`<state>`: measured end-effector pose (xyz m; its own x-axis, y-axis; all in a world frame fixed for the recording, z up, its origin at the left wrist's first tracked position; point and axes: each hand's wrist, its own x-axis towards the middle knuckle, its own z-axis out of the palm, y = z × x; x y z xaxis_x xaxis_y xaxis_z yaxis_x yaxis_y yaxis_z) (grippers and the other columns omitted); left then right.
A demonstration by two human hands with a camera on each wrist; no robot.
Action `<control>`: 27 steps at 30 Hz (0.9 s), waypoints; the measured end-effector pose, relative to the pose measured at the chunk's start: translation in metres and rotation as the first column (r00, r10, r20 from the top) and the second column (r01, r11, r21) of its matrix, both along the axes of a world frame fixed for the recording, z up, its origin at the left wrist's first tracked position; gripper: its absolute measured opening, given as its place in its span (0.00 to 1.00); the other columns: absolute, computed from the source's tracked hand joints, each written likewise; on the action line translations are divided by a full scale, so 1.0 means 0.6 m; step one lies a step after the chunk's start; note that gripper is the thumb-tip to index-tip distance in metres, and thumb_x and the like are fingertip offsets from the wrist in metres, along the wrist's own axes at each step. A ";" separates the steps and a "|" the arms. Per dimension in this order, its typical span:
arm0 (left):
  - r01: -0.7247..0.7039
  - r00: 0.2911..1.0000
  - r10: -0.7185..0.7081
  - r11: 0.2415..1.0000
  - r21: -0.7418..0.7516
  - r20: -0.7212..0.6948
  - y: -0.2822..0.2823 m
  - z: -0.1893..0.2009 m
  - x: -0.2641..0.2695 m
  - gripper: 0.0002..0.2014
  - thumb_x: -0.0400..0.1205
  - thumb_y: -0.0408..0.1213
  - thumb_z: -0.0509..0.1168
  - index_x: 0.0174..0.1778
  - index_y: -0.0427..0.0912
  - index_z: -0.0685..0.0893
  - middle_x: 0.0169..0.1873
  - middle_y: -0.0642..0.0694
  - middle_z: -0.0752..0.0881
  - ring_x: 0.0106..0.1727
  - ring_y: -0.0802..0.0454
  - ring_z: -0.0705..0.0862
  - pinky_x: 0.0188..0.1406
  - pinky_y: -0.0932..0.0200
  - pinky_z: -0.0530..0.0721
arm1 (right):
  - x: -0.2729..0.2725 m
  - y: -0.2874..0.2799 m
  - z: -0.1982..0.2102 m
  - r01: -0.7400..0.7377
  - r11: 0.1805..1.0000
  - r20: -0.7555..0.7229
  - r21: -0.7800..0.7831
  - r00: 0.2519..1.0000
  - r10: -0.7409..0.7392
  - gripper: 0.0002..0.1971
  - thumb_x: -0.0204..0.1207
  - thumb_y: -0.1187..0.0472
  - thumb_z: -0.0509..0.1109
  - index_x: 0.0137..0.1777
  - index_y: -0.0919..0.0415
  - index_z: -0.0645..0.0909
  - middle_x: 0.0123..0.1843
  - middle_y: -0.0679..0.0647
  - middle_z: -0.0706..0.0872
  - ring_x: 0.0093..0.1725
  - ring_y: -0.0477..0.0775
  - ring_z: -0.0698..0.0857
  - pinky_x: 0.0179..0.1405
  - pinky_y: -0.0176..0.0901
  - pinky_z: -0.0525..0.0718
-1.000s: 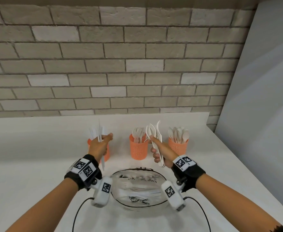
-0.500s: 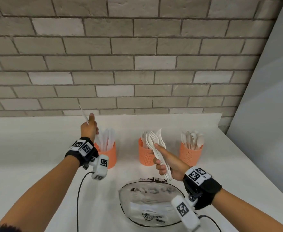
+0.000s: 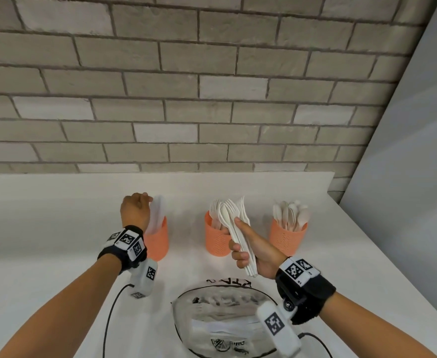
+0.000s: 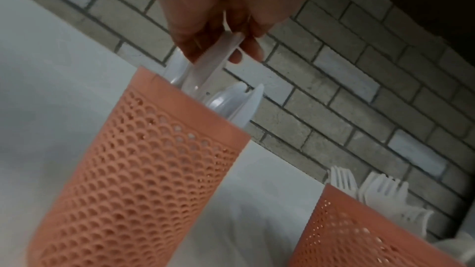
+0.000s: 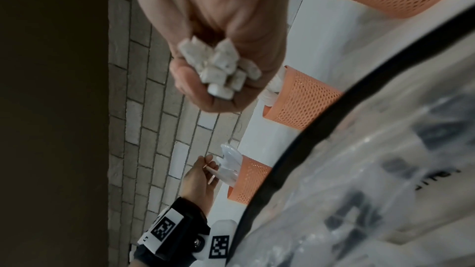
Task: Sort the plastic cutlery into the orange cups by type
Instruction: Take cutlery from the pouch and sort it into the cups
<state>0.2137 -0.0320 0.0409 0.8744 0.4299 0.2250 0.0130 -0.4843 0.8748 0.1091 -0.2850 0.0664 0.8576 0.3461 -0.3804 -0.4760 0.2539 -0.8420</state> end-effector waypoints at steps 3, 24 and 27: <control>-0.058 0.987 0.032 0.985 0.163 0.156 -0.012 0.023 -0.018 0.13 0.83 0.31 0.57 0.52 0.35 0.87 0.61 0.32 0.78 0.65 0.35 0.73 0.64 0.50 0.70 | 0.001 0.003 -0.001 -0.011 0.999 0.011 0.033 1.000 0.011 0.18 0.81 0.41 0.53 0.48 0.55 0.74 0.19 0.46 0.71 0.13 0.40 0.66 0.11 0.28 0.64; 0.425 0.879 -0.430 0.902 -0.072 -0.205 -0.185 0.050 -0.165 0.24 0.85 0.49 0.53 0.49 0.30 0.84 0.42 0.37 0.88 0.37 0.44 0.82 0.41 0.55 0.78 | -0.030 0.046 -0.007 0.021 0.999 0.055 0.026 0.998 -0.023 0.09 0.82 0.60 0.57 0.44 0.62 0.75 0.24 0.52 0.78 0.17 0.45 0.72 0.15 0.33 0.72; 0.420 0.880 -0.436 0.900 -0.121 -0.187 -0.186 0.044 -0.168 0.24 0.86 0.48 0.52 0.50 0.29 0.83 0.40 0.39 0.85 0.36 0.46 0.80 0.32 0.58 0.73 | -0.031 0.042 -0.009 0.008 1.000 0.062 0.001 0.998 -0.008 0.09 0.83 0.59 0.57 0.49 0.62 0.77 0.26 0.53 0.81 0.19 0.46 0.75 0.17 0.34 0.75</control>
